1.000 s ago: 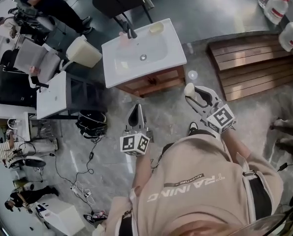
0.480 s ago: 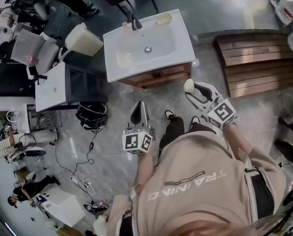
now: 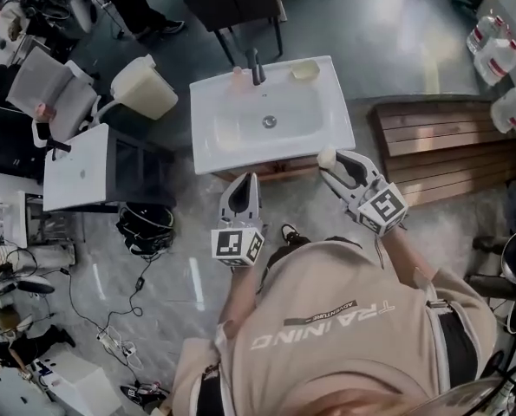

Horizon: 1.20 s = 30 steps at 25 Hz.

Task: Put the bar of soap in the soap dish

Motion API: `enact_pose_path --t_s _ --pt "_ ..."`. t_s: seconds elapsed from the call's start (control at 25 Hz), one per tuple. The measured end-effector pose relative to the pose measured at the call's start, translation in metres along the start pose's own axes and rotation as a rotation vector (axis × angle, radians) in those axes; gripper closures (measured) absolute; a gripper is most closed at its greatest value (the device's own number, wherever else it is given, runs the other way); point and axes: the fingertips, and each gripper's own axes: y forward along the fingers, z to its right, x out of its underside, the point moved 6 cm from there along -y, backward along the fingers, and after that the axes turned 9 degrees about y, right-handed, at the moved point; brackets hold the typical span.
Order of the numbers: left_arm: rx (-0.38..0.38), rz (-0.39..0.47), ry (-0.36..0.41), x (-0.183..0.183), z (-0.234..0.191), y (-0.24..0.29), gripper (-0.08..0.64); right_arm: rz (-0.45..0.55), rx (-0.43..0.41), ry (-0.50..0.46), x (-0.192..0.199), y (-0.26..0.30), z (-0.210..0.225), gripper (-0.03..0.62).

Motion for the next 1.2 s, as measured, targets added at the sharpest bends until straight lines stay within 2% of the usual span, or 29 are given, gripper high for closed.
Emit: enact_pose_path --t_s 0.32,0.56,0.76,0.96,1.12,1.2 --pt "0.035 -0.031 -0.025 0.022 -0.063 0.014 0.549 -0.003 0.046 0.043 0.005 0.061 -0.006 0.428" --pt "0.029 -0.066 -0.075 0.037 -0.087 0.032 0.549 0.004 0.076 0.046 -0.005 0.083 0.004 0.428" --pt "0.031 -0.074 -0.069 0.035 -0.089 0.068 0.549 -0.008 0.089 0.062 -0.002 0.091 0.044 0.428" --pt "0.053 -0.108 -0.022 0.022 -0.103 0.123 0.549 -0.001 0.101 0.142 -0.005 0.118 0.100 0.428" --pt "0.080 -0.112 0.064 0.005 -0.108 0.183 0.549 0.024 0.082 0.068 -0.025 0.146 0.158 0.428" --pt "0.080 -0.122 0.104 0.000 -0.107 0.209 0.549 0.021 0.061 0.069 -0.028 0.157 0.182 0.428"
